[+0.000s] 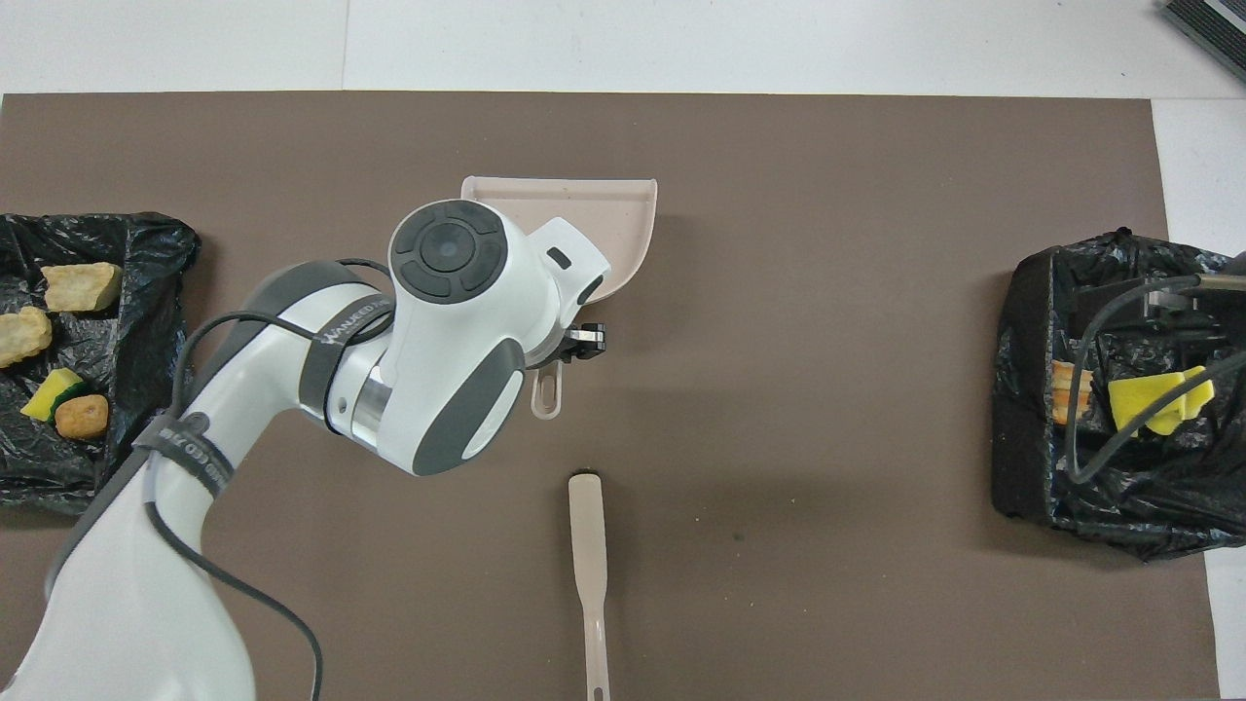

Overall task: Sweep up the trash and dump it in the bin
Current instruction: 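Bring the dustpan back and set it on the table with the left gripper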

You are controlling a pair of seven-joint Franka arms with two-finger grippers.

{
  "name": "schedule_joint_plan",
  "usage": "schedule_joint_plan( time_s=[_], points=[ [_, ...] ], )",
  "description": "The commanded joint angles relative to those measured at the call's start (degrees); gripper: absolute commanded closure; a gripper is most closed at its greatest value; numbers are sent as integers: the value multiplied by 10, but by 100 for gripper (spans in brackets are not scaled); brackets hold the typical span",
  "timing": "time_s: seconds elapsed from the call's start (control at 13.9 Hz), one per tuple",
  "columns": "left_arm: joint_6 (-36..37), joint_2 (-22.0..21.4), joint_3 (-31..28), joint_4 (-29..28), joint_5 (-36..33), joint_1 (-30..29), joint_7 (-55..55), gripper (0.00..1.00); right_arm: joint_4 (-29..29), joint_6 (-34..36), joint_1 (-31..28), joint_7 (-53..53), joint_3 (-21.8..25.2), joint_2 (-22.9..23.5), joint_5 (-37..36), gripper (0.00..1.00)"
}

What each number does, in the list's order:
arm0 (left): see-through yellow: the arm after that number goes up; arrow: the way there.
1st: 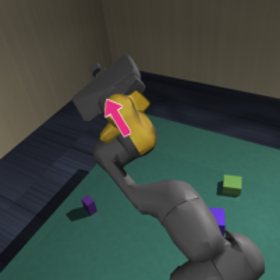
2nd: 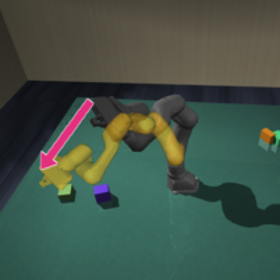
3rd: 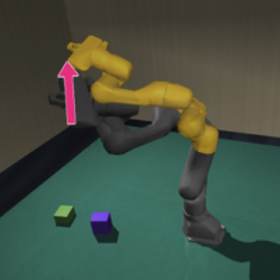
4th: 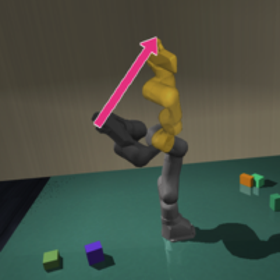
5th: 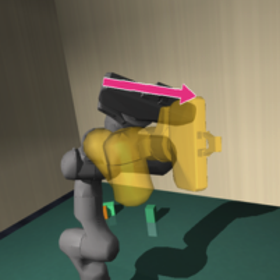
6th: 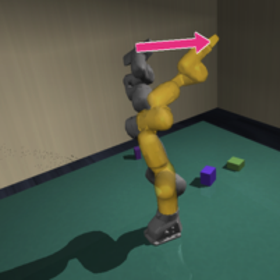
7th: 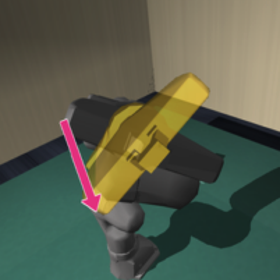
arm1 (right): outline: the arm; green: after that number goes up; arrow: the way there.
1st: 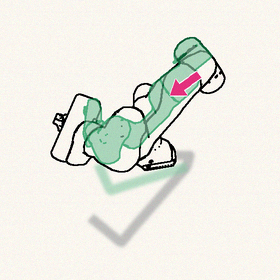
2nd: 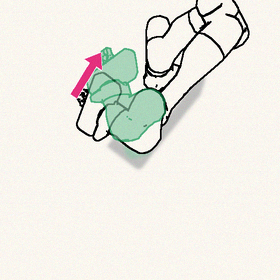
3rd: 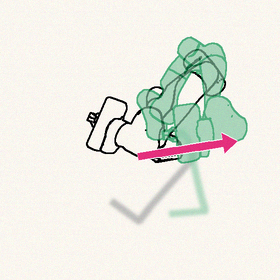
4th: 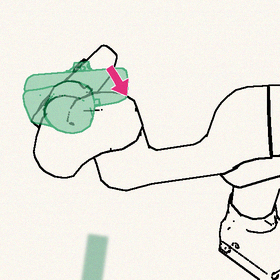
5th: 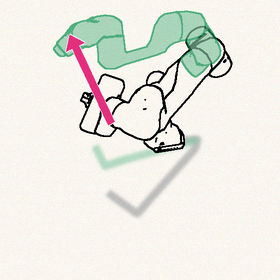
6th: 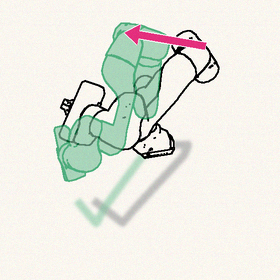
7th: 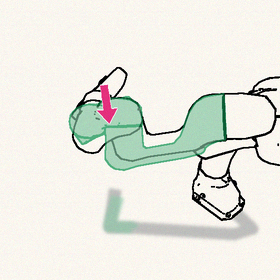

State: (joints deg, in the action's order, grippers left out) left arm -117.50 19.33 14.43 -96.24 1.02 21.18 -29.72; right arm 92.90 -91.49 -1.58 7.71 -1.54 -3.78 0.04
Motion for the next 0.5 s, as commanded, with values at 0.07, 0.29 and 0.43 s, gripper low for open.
schedule_joint_plan(
  time_s=[0.07,0.29,0.43],
  points=[
    [-34,22,-12,12,8,19,-21,100,10,2,-4,-8,1,-10,11,0],
    [-57,60,-12,18,3,40,-38,100,10,1,-4,-8,1,-10,11,0],
    [-62,60,-12,18,1,40,-37,100,10,1,-4,-8,1,-10,11,0]
  ],
)
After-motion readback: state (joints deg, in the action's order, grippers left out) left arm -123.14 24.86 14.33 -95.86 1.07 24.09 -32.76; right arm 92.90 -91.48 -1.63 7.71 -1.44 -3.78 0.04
